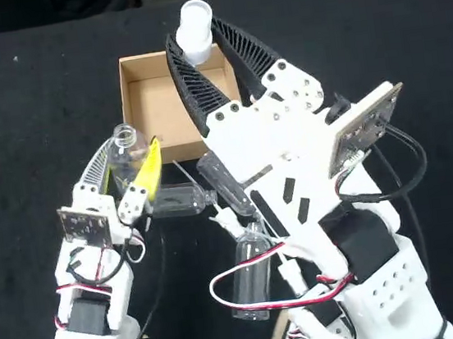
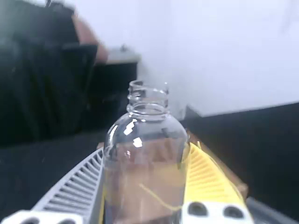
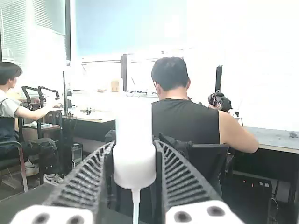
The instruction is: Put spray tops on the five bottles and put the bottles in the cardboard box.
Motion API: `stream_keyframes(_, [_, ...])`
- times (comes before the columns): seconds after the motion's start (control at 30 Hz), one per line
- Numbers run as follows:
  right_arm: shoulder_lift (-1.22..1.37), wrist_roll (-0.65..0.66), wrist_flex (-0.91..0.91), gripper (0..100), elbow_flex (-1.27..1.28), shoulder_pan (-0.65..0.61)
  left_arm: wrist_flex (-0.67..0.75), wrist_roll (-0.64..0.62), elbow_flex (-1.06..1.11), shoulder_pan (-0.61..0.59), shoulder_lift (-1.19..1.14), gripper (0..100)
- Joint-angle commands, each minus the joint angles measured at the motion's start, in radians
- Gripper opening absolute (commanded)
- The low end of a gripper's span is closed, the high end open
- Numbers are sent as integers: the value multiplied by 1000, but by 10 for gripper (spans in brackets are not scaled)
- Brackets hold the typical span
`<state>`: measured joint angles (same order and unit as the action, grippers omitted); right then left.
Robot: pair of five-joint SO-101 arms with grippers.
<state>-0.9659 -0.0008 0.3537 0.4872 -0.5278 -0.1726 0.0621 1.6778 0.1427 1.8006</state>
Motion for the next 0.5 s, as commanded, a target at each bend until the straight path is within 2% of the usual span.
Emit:
stream_keyframes(0.0, [-33, 5, -31, 11, 7, -11, 52, -12, 22, 30, 20, 33])
stream_keyframes(0.47, [-295, 5, -40, 11, 77, -17, 55, -12, 22, 31, 21, 33])
